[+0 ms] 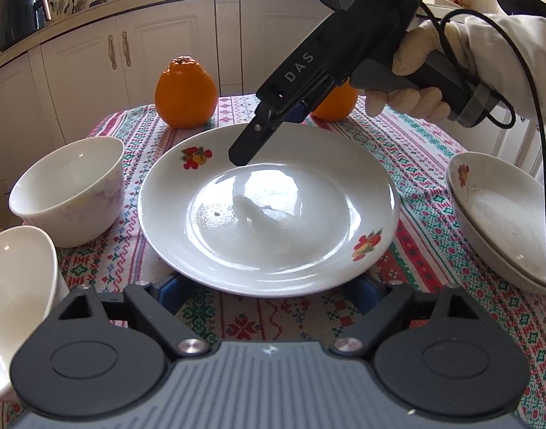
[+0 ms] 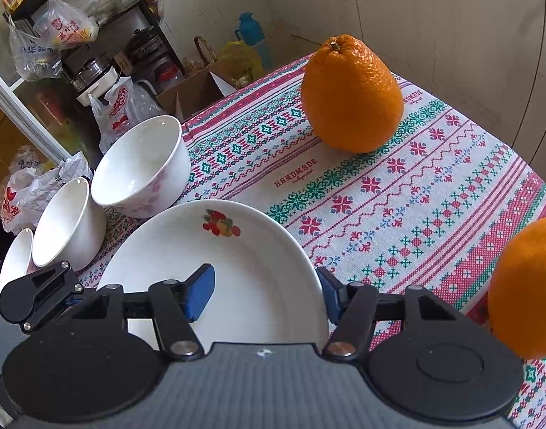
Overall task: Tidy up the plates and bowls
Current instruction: 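Lift the white plate with the right tool toward the plate stack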
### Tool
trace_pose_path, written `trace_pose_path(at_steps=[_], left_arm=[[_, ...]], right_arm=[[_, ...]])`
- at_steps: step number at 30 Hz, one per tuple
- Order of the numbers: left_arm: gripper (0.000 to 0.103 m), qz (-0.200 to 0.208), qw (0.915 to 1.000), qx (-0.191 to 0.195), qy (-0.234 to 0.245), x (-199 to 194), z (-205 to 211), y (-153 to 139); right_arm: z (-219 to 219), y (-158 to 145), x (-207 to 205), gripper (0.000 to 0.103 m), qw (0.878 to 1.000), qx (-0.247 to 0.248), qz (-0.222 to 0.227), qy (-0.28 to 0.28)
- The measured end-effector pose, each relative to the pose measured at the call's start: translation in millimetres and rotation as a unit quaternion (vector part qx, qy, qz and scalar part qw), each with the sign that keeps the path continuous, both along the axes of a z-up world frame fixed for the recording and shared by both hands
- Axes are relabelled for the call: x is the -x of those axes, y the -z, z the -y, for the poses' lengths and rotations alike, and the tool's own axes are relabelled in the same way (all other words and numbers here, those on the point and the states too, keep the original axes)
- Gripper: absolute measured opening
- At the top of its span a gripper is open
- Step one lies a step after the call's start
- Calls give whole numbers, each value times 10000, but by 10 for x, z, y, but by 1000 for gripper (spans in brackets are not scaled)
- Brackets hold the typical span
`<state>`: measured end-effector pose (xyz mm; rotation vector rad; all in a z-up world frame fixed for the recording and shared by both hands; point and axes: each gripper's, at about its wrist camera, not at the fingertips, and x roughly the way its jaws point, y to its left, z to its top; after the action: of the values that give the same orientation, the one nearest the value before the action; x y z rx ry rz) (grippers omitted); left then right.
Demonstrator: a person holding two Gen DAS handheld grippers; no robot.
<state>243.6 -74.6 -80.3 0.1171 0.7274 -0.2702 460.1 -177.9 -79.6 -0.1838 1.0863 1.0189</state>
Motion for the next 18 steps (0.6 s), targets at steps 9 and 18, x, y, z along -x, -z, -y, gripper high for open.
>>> trace_pose_path(at_steps=[9,18], left_arm=[[89,-78,9997,-90,223,115,23,-84],[89,-62,9991,-105,417,275,57,-243]], right_arm=[[122,-59,152,67,9999,-21,-58,80],[280,-177,355,67,9997,-87,-16,226]])
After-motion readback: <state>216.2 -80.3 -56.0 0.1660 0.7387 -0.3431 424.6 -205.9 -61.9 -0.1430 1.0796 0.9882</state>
